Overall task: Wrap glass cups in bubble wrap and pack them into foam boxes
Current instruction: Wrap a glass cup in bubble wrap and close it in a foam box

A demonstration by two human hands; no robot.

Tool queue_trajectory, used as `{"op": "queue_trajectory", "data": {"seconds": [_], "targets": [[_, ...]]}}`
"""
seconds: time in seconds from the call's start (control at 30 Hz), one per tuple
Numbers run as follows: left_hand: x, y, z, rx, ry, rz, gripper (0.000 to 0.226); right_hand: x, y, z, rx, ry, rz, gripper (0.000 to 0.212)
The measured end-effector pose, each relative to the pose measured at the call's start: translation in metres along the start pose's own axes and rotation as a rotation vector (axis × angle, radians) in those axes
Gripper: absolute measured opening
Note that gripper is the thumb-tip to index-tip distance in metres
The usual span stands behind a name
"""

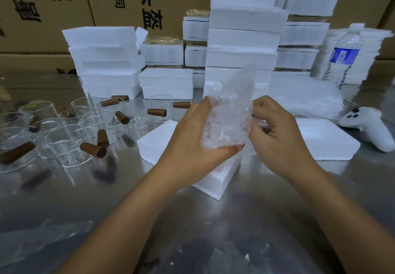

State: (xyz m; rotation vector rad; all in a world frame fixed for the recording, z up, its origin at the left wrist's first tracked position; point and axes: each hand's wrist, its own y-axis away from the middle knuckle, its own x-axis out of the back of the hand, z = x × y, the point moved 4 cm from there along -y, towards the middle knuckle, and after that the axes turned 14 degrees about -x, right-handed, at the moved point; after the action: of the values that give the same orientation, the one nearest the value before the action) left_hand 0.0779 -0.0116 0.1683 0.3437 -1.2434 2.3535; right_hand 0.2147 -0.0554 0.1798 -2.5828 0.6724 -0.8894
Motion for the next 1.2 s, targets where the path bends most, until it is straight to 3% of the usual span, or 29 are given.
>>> {"op": "queue_trajectory", "data": {"seconds": [0.13,0.23,0.37,0.5,0.63,0.77,0.9,1.0,1.2], "targets": [[0.002,0.0,0.0,-0.079,-0.143,0.009,0.049,0.002,0.001,-0.001,-0.054,-0.125,0.037,0.008],[0.004,-0.002,-0.001,-0.068,-0.16,0.043,0.046,0.003,0.004,-0.008,0.018,-0.186,0.035,0.009],[0.004,-0.003,-0.004,-0.037,-0.106,0.039,0.044,0.002,0.011,-0.016,0.166,-0.099,0.01,0.022],[0.003,0.0,-0.004,-0.045,-0.115,0.03,0.049,0.002,0.011,-0.016,0.198,-0.025,0.101,0.014],[-0.001,0.002,-0.002,-0.072,-0.133,-0.039,0.072,0.002,0.005,-0.004,-0.013,-0.082,0.098,0.021],[-0.004,0.003,0.006,-0.236,-0.239,-0.043,0.069,0.001,0.001,0.004,-0.165,-0.144,0.092,0.013],[-0.005,0.002,0.006,-0.281,-0.295,-0.021,0.068,0.003,0.003,-0.001,-0.052,-0.116,0.092,0.027],[-0.002,0.002,0.004,-0.242,-0.276,0.006,0.067,-0.003,0.005,-0.008,0.061,-0.003,-0.002,0.013],[0.0,0.003,0.005,-0.251,-0.25,0.027,0.073,-0.012,0.008,0.003,0.165,0.189,-0.071,0.056]]}}
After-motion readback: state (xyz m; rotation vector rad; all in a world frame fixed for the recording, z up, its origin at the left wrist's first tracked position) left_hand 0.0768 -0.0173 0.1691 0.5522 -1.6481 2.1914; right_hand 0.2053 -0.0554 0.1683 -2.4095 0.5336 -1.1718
